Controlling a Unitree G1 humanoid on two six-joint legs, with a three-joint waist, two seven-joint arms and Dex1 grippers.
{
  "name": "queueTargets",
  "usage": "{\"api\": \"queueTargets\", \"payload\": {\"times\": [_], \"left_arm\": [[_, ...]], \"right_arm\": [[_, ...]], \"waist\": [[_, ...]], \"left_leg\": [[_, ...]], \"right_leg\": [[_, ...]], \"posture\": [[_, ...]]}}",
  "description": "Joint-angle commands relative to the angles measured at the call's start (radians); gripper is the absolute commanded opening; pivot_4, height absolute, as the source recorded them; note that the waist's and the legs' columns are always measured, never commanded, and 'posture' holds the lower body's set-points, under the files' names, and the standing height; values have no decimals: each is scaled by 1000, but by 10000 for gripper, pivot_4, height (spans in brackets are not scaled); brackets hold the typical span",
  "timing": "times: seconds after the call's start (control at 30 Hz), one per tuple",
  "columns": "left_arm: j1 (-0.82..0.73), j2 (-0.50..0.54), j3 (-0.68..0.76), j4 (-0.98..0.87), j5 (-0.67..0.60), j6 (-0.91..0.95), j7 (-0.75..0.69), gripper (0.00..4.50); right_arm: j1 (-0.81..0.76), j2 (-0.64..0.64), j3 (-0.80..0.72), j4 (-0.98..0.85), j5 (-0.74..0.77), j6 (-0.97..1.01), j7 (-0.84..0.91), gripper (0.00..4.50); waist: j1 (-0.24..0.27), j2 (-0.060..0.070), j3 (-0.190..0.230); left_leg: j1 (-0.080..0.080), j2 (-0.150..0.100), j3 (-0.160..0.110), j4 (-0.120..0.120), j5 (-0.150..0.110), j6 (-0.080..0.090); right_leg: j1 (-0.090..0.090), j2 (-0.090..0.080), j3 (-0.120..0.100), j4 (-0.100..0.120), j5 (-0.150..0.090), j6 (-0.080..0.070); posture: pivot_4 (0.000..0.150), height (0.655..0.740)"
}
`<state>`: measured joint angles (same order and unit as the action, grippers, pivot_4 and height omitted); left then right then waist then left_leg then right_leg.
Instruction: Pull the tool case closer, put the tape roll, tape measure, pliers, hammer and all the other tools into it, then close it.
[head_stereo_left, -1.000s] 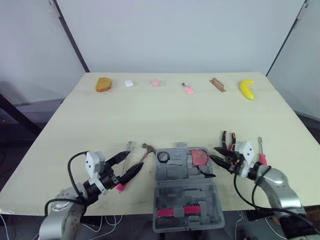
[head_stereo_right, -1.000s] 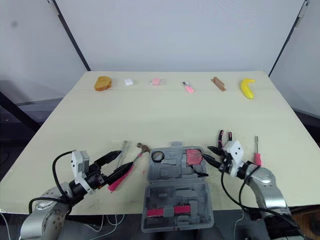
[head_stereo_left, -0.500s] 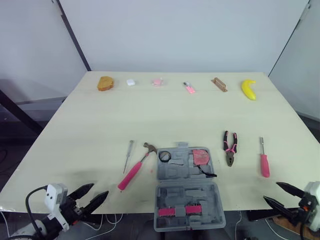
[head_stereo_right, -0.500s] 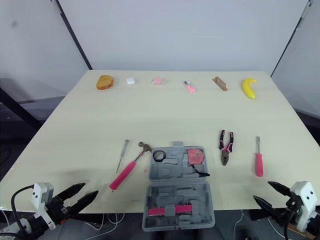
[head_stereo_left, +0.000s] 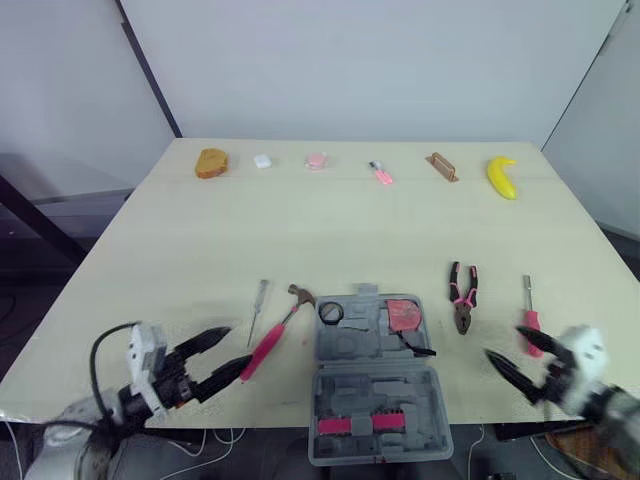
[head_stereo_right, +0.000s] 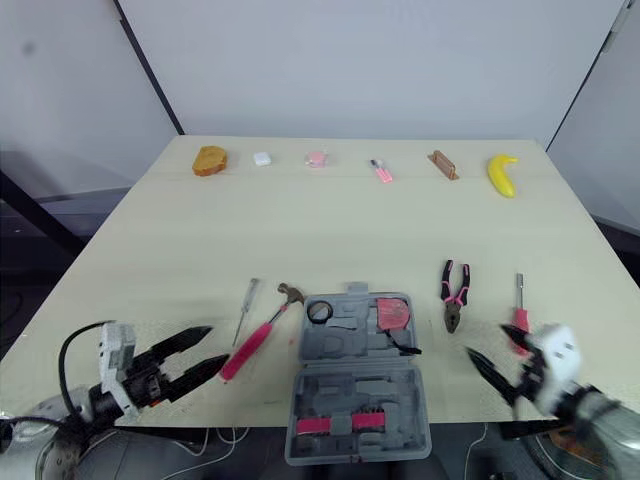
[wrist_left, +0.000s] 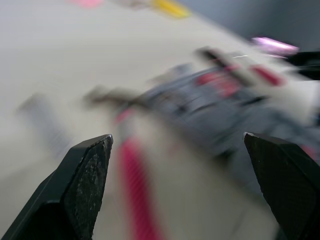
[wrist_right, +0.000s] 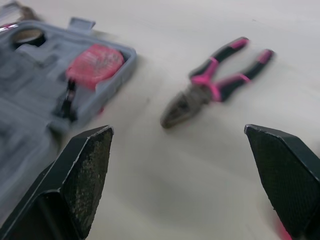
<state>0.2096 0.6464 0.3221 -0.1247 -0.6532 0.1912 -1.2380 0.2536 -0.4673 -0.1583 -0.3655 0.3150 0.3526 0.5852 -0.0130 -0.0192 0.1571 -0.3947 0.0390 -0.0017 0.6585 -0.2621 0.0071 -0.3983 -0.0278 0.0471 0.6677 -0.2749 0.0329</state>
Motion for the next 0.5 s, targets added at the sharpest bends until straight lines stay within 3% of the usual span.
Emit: {"api": "queueTargets", "payload": {"times": [0.03,0.23,0.5], "left_arm": [[-9,42,-20,-110,-43,31,-49,45000],[-66,72,-67,-216,-68,78,-49,45000],[-98,83,-75,-283,-95,123,-21,45000]], "right_arm": [[-77,82,44,-61,-77,180,-224,44158],[-187,298,100,3,-194,272,-508,44158],[-245,383,82,136,-249,242,-627,44158]], "waist": [[2,1,-1],[-1,1,0],[-6,1,0]], "left_leg": [[0,-1,0,0,0,0],[-3,-2,-3,-5,0,0],[-2,-1,-2,-5,0,0]], "right_leg": [[0,1,-1,0,0,1],[0,4,-3,-5,2,4],[0,7,-1,-4,2,4]], "posture": [[1500,7400],[1500,7400],[1500,7400]]}}
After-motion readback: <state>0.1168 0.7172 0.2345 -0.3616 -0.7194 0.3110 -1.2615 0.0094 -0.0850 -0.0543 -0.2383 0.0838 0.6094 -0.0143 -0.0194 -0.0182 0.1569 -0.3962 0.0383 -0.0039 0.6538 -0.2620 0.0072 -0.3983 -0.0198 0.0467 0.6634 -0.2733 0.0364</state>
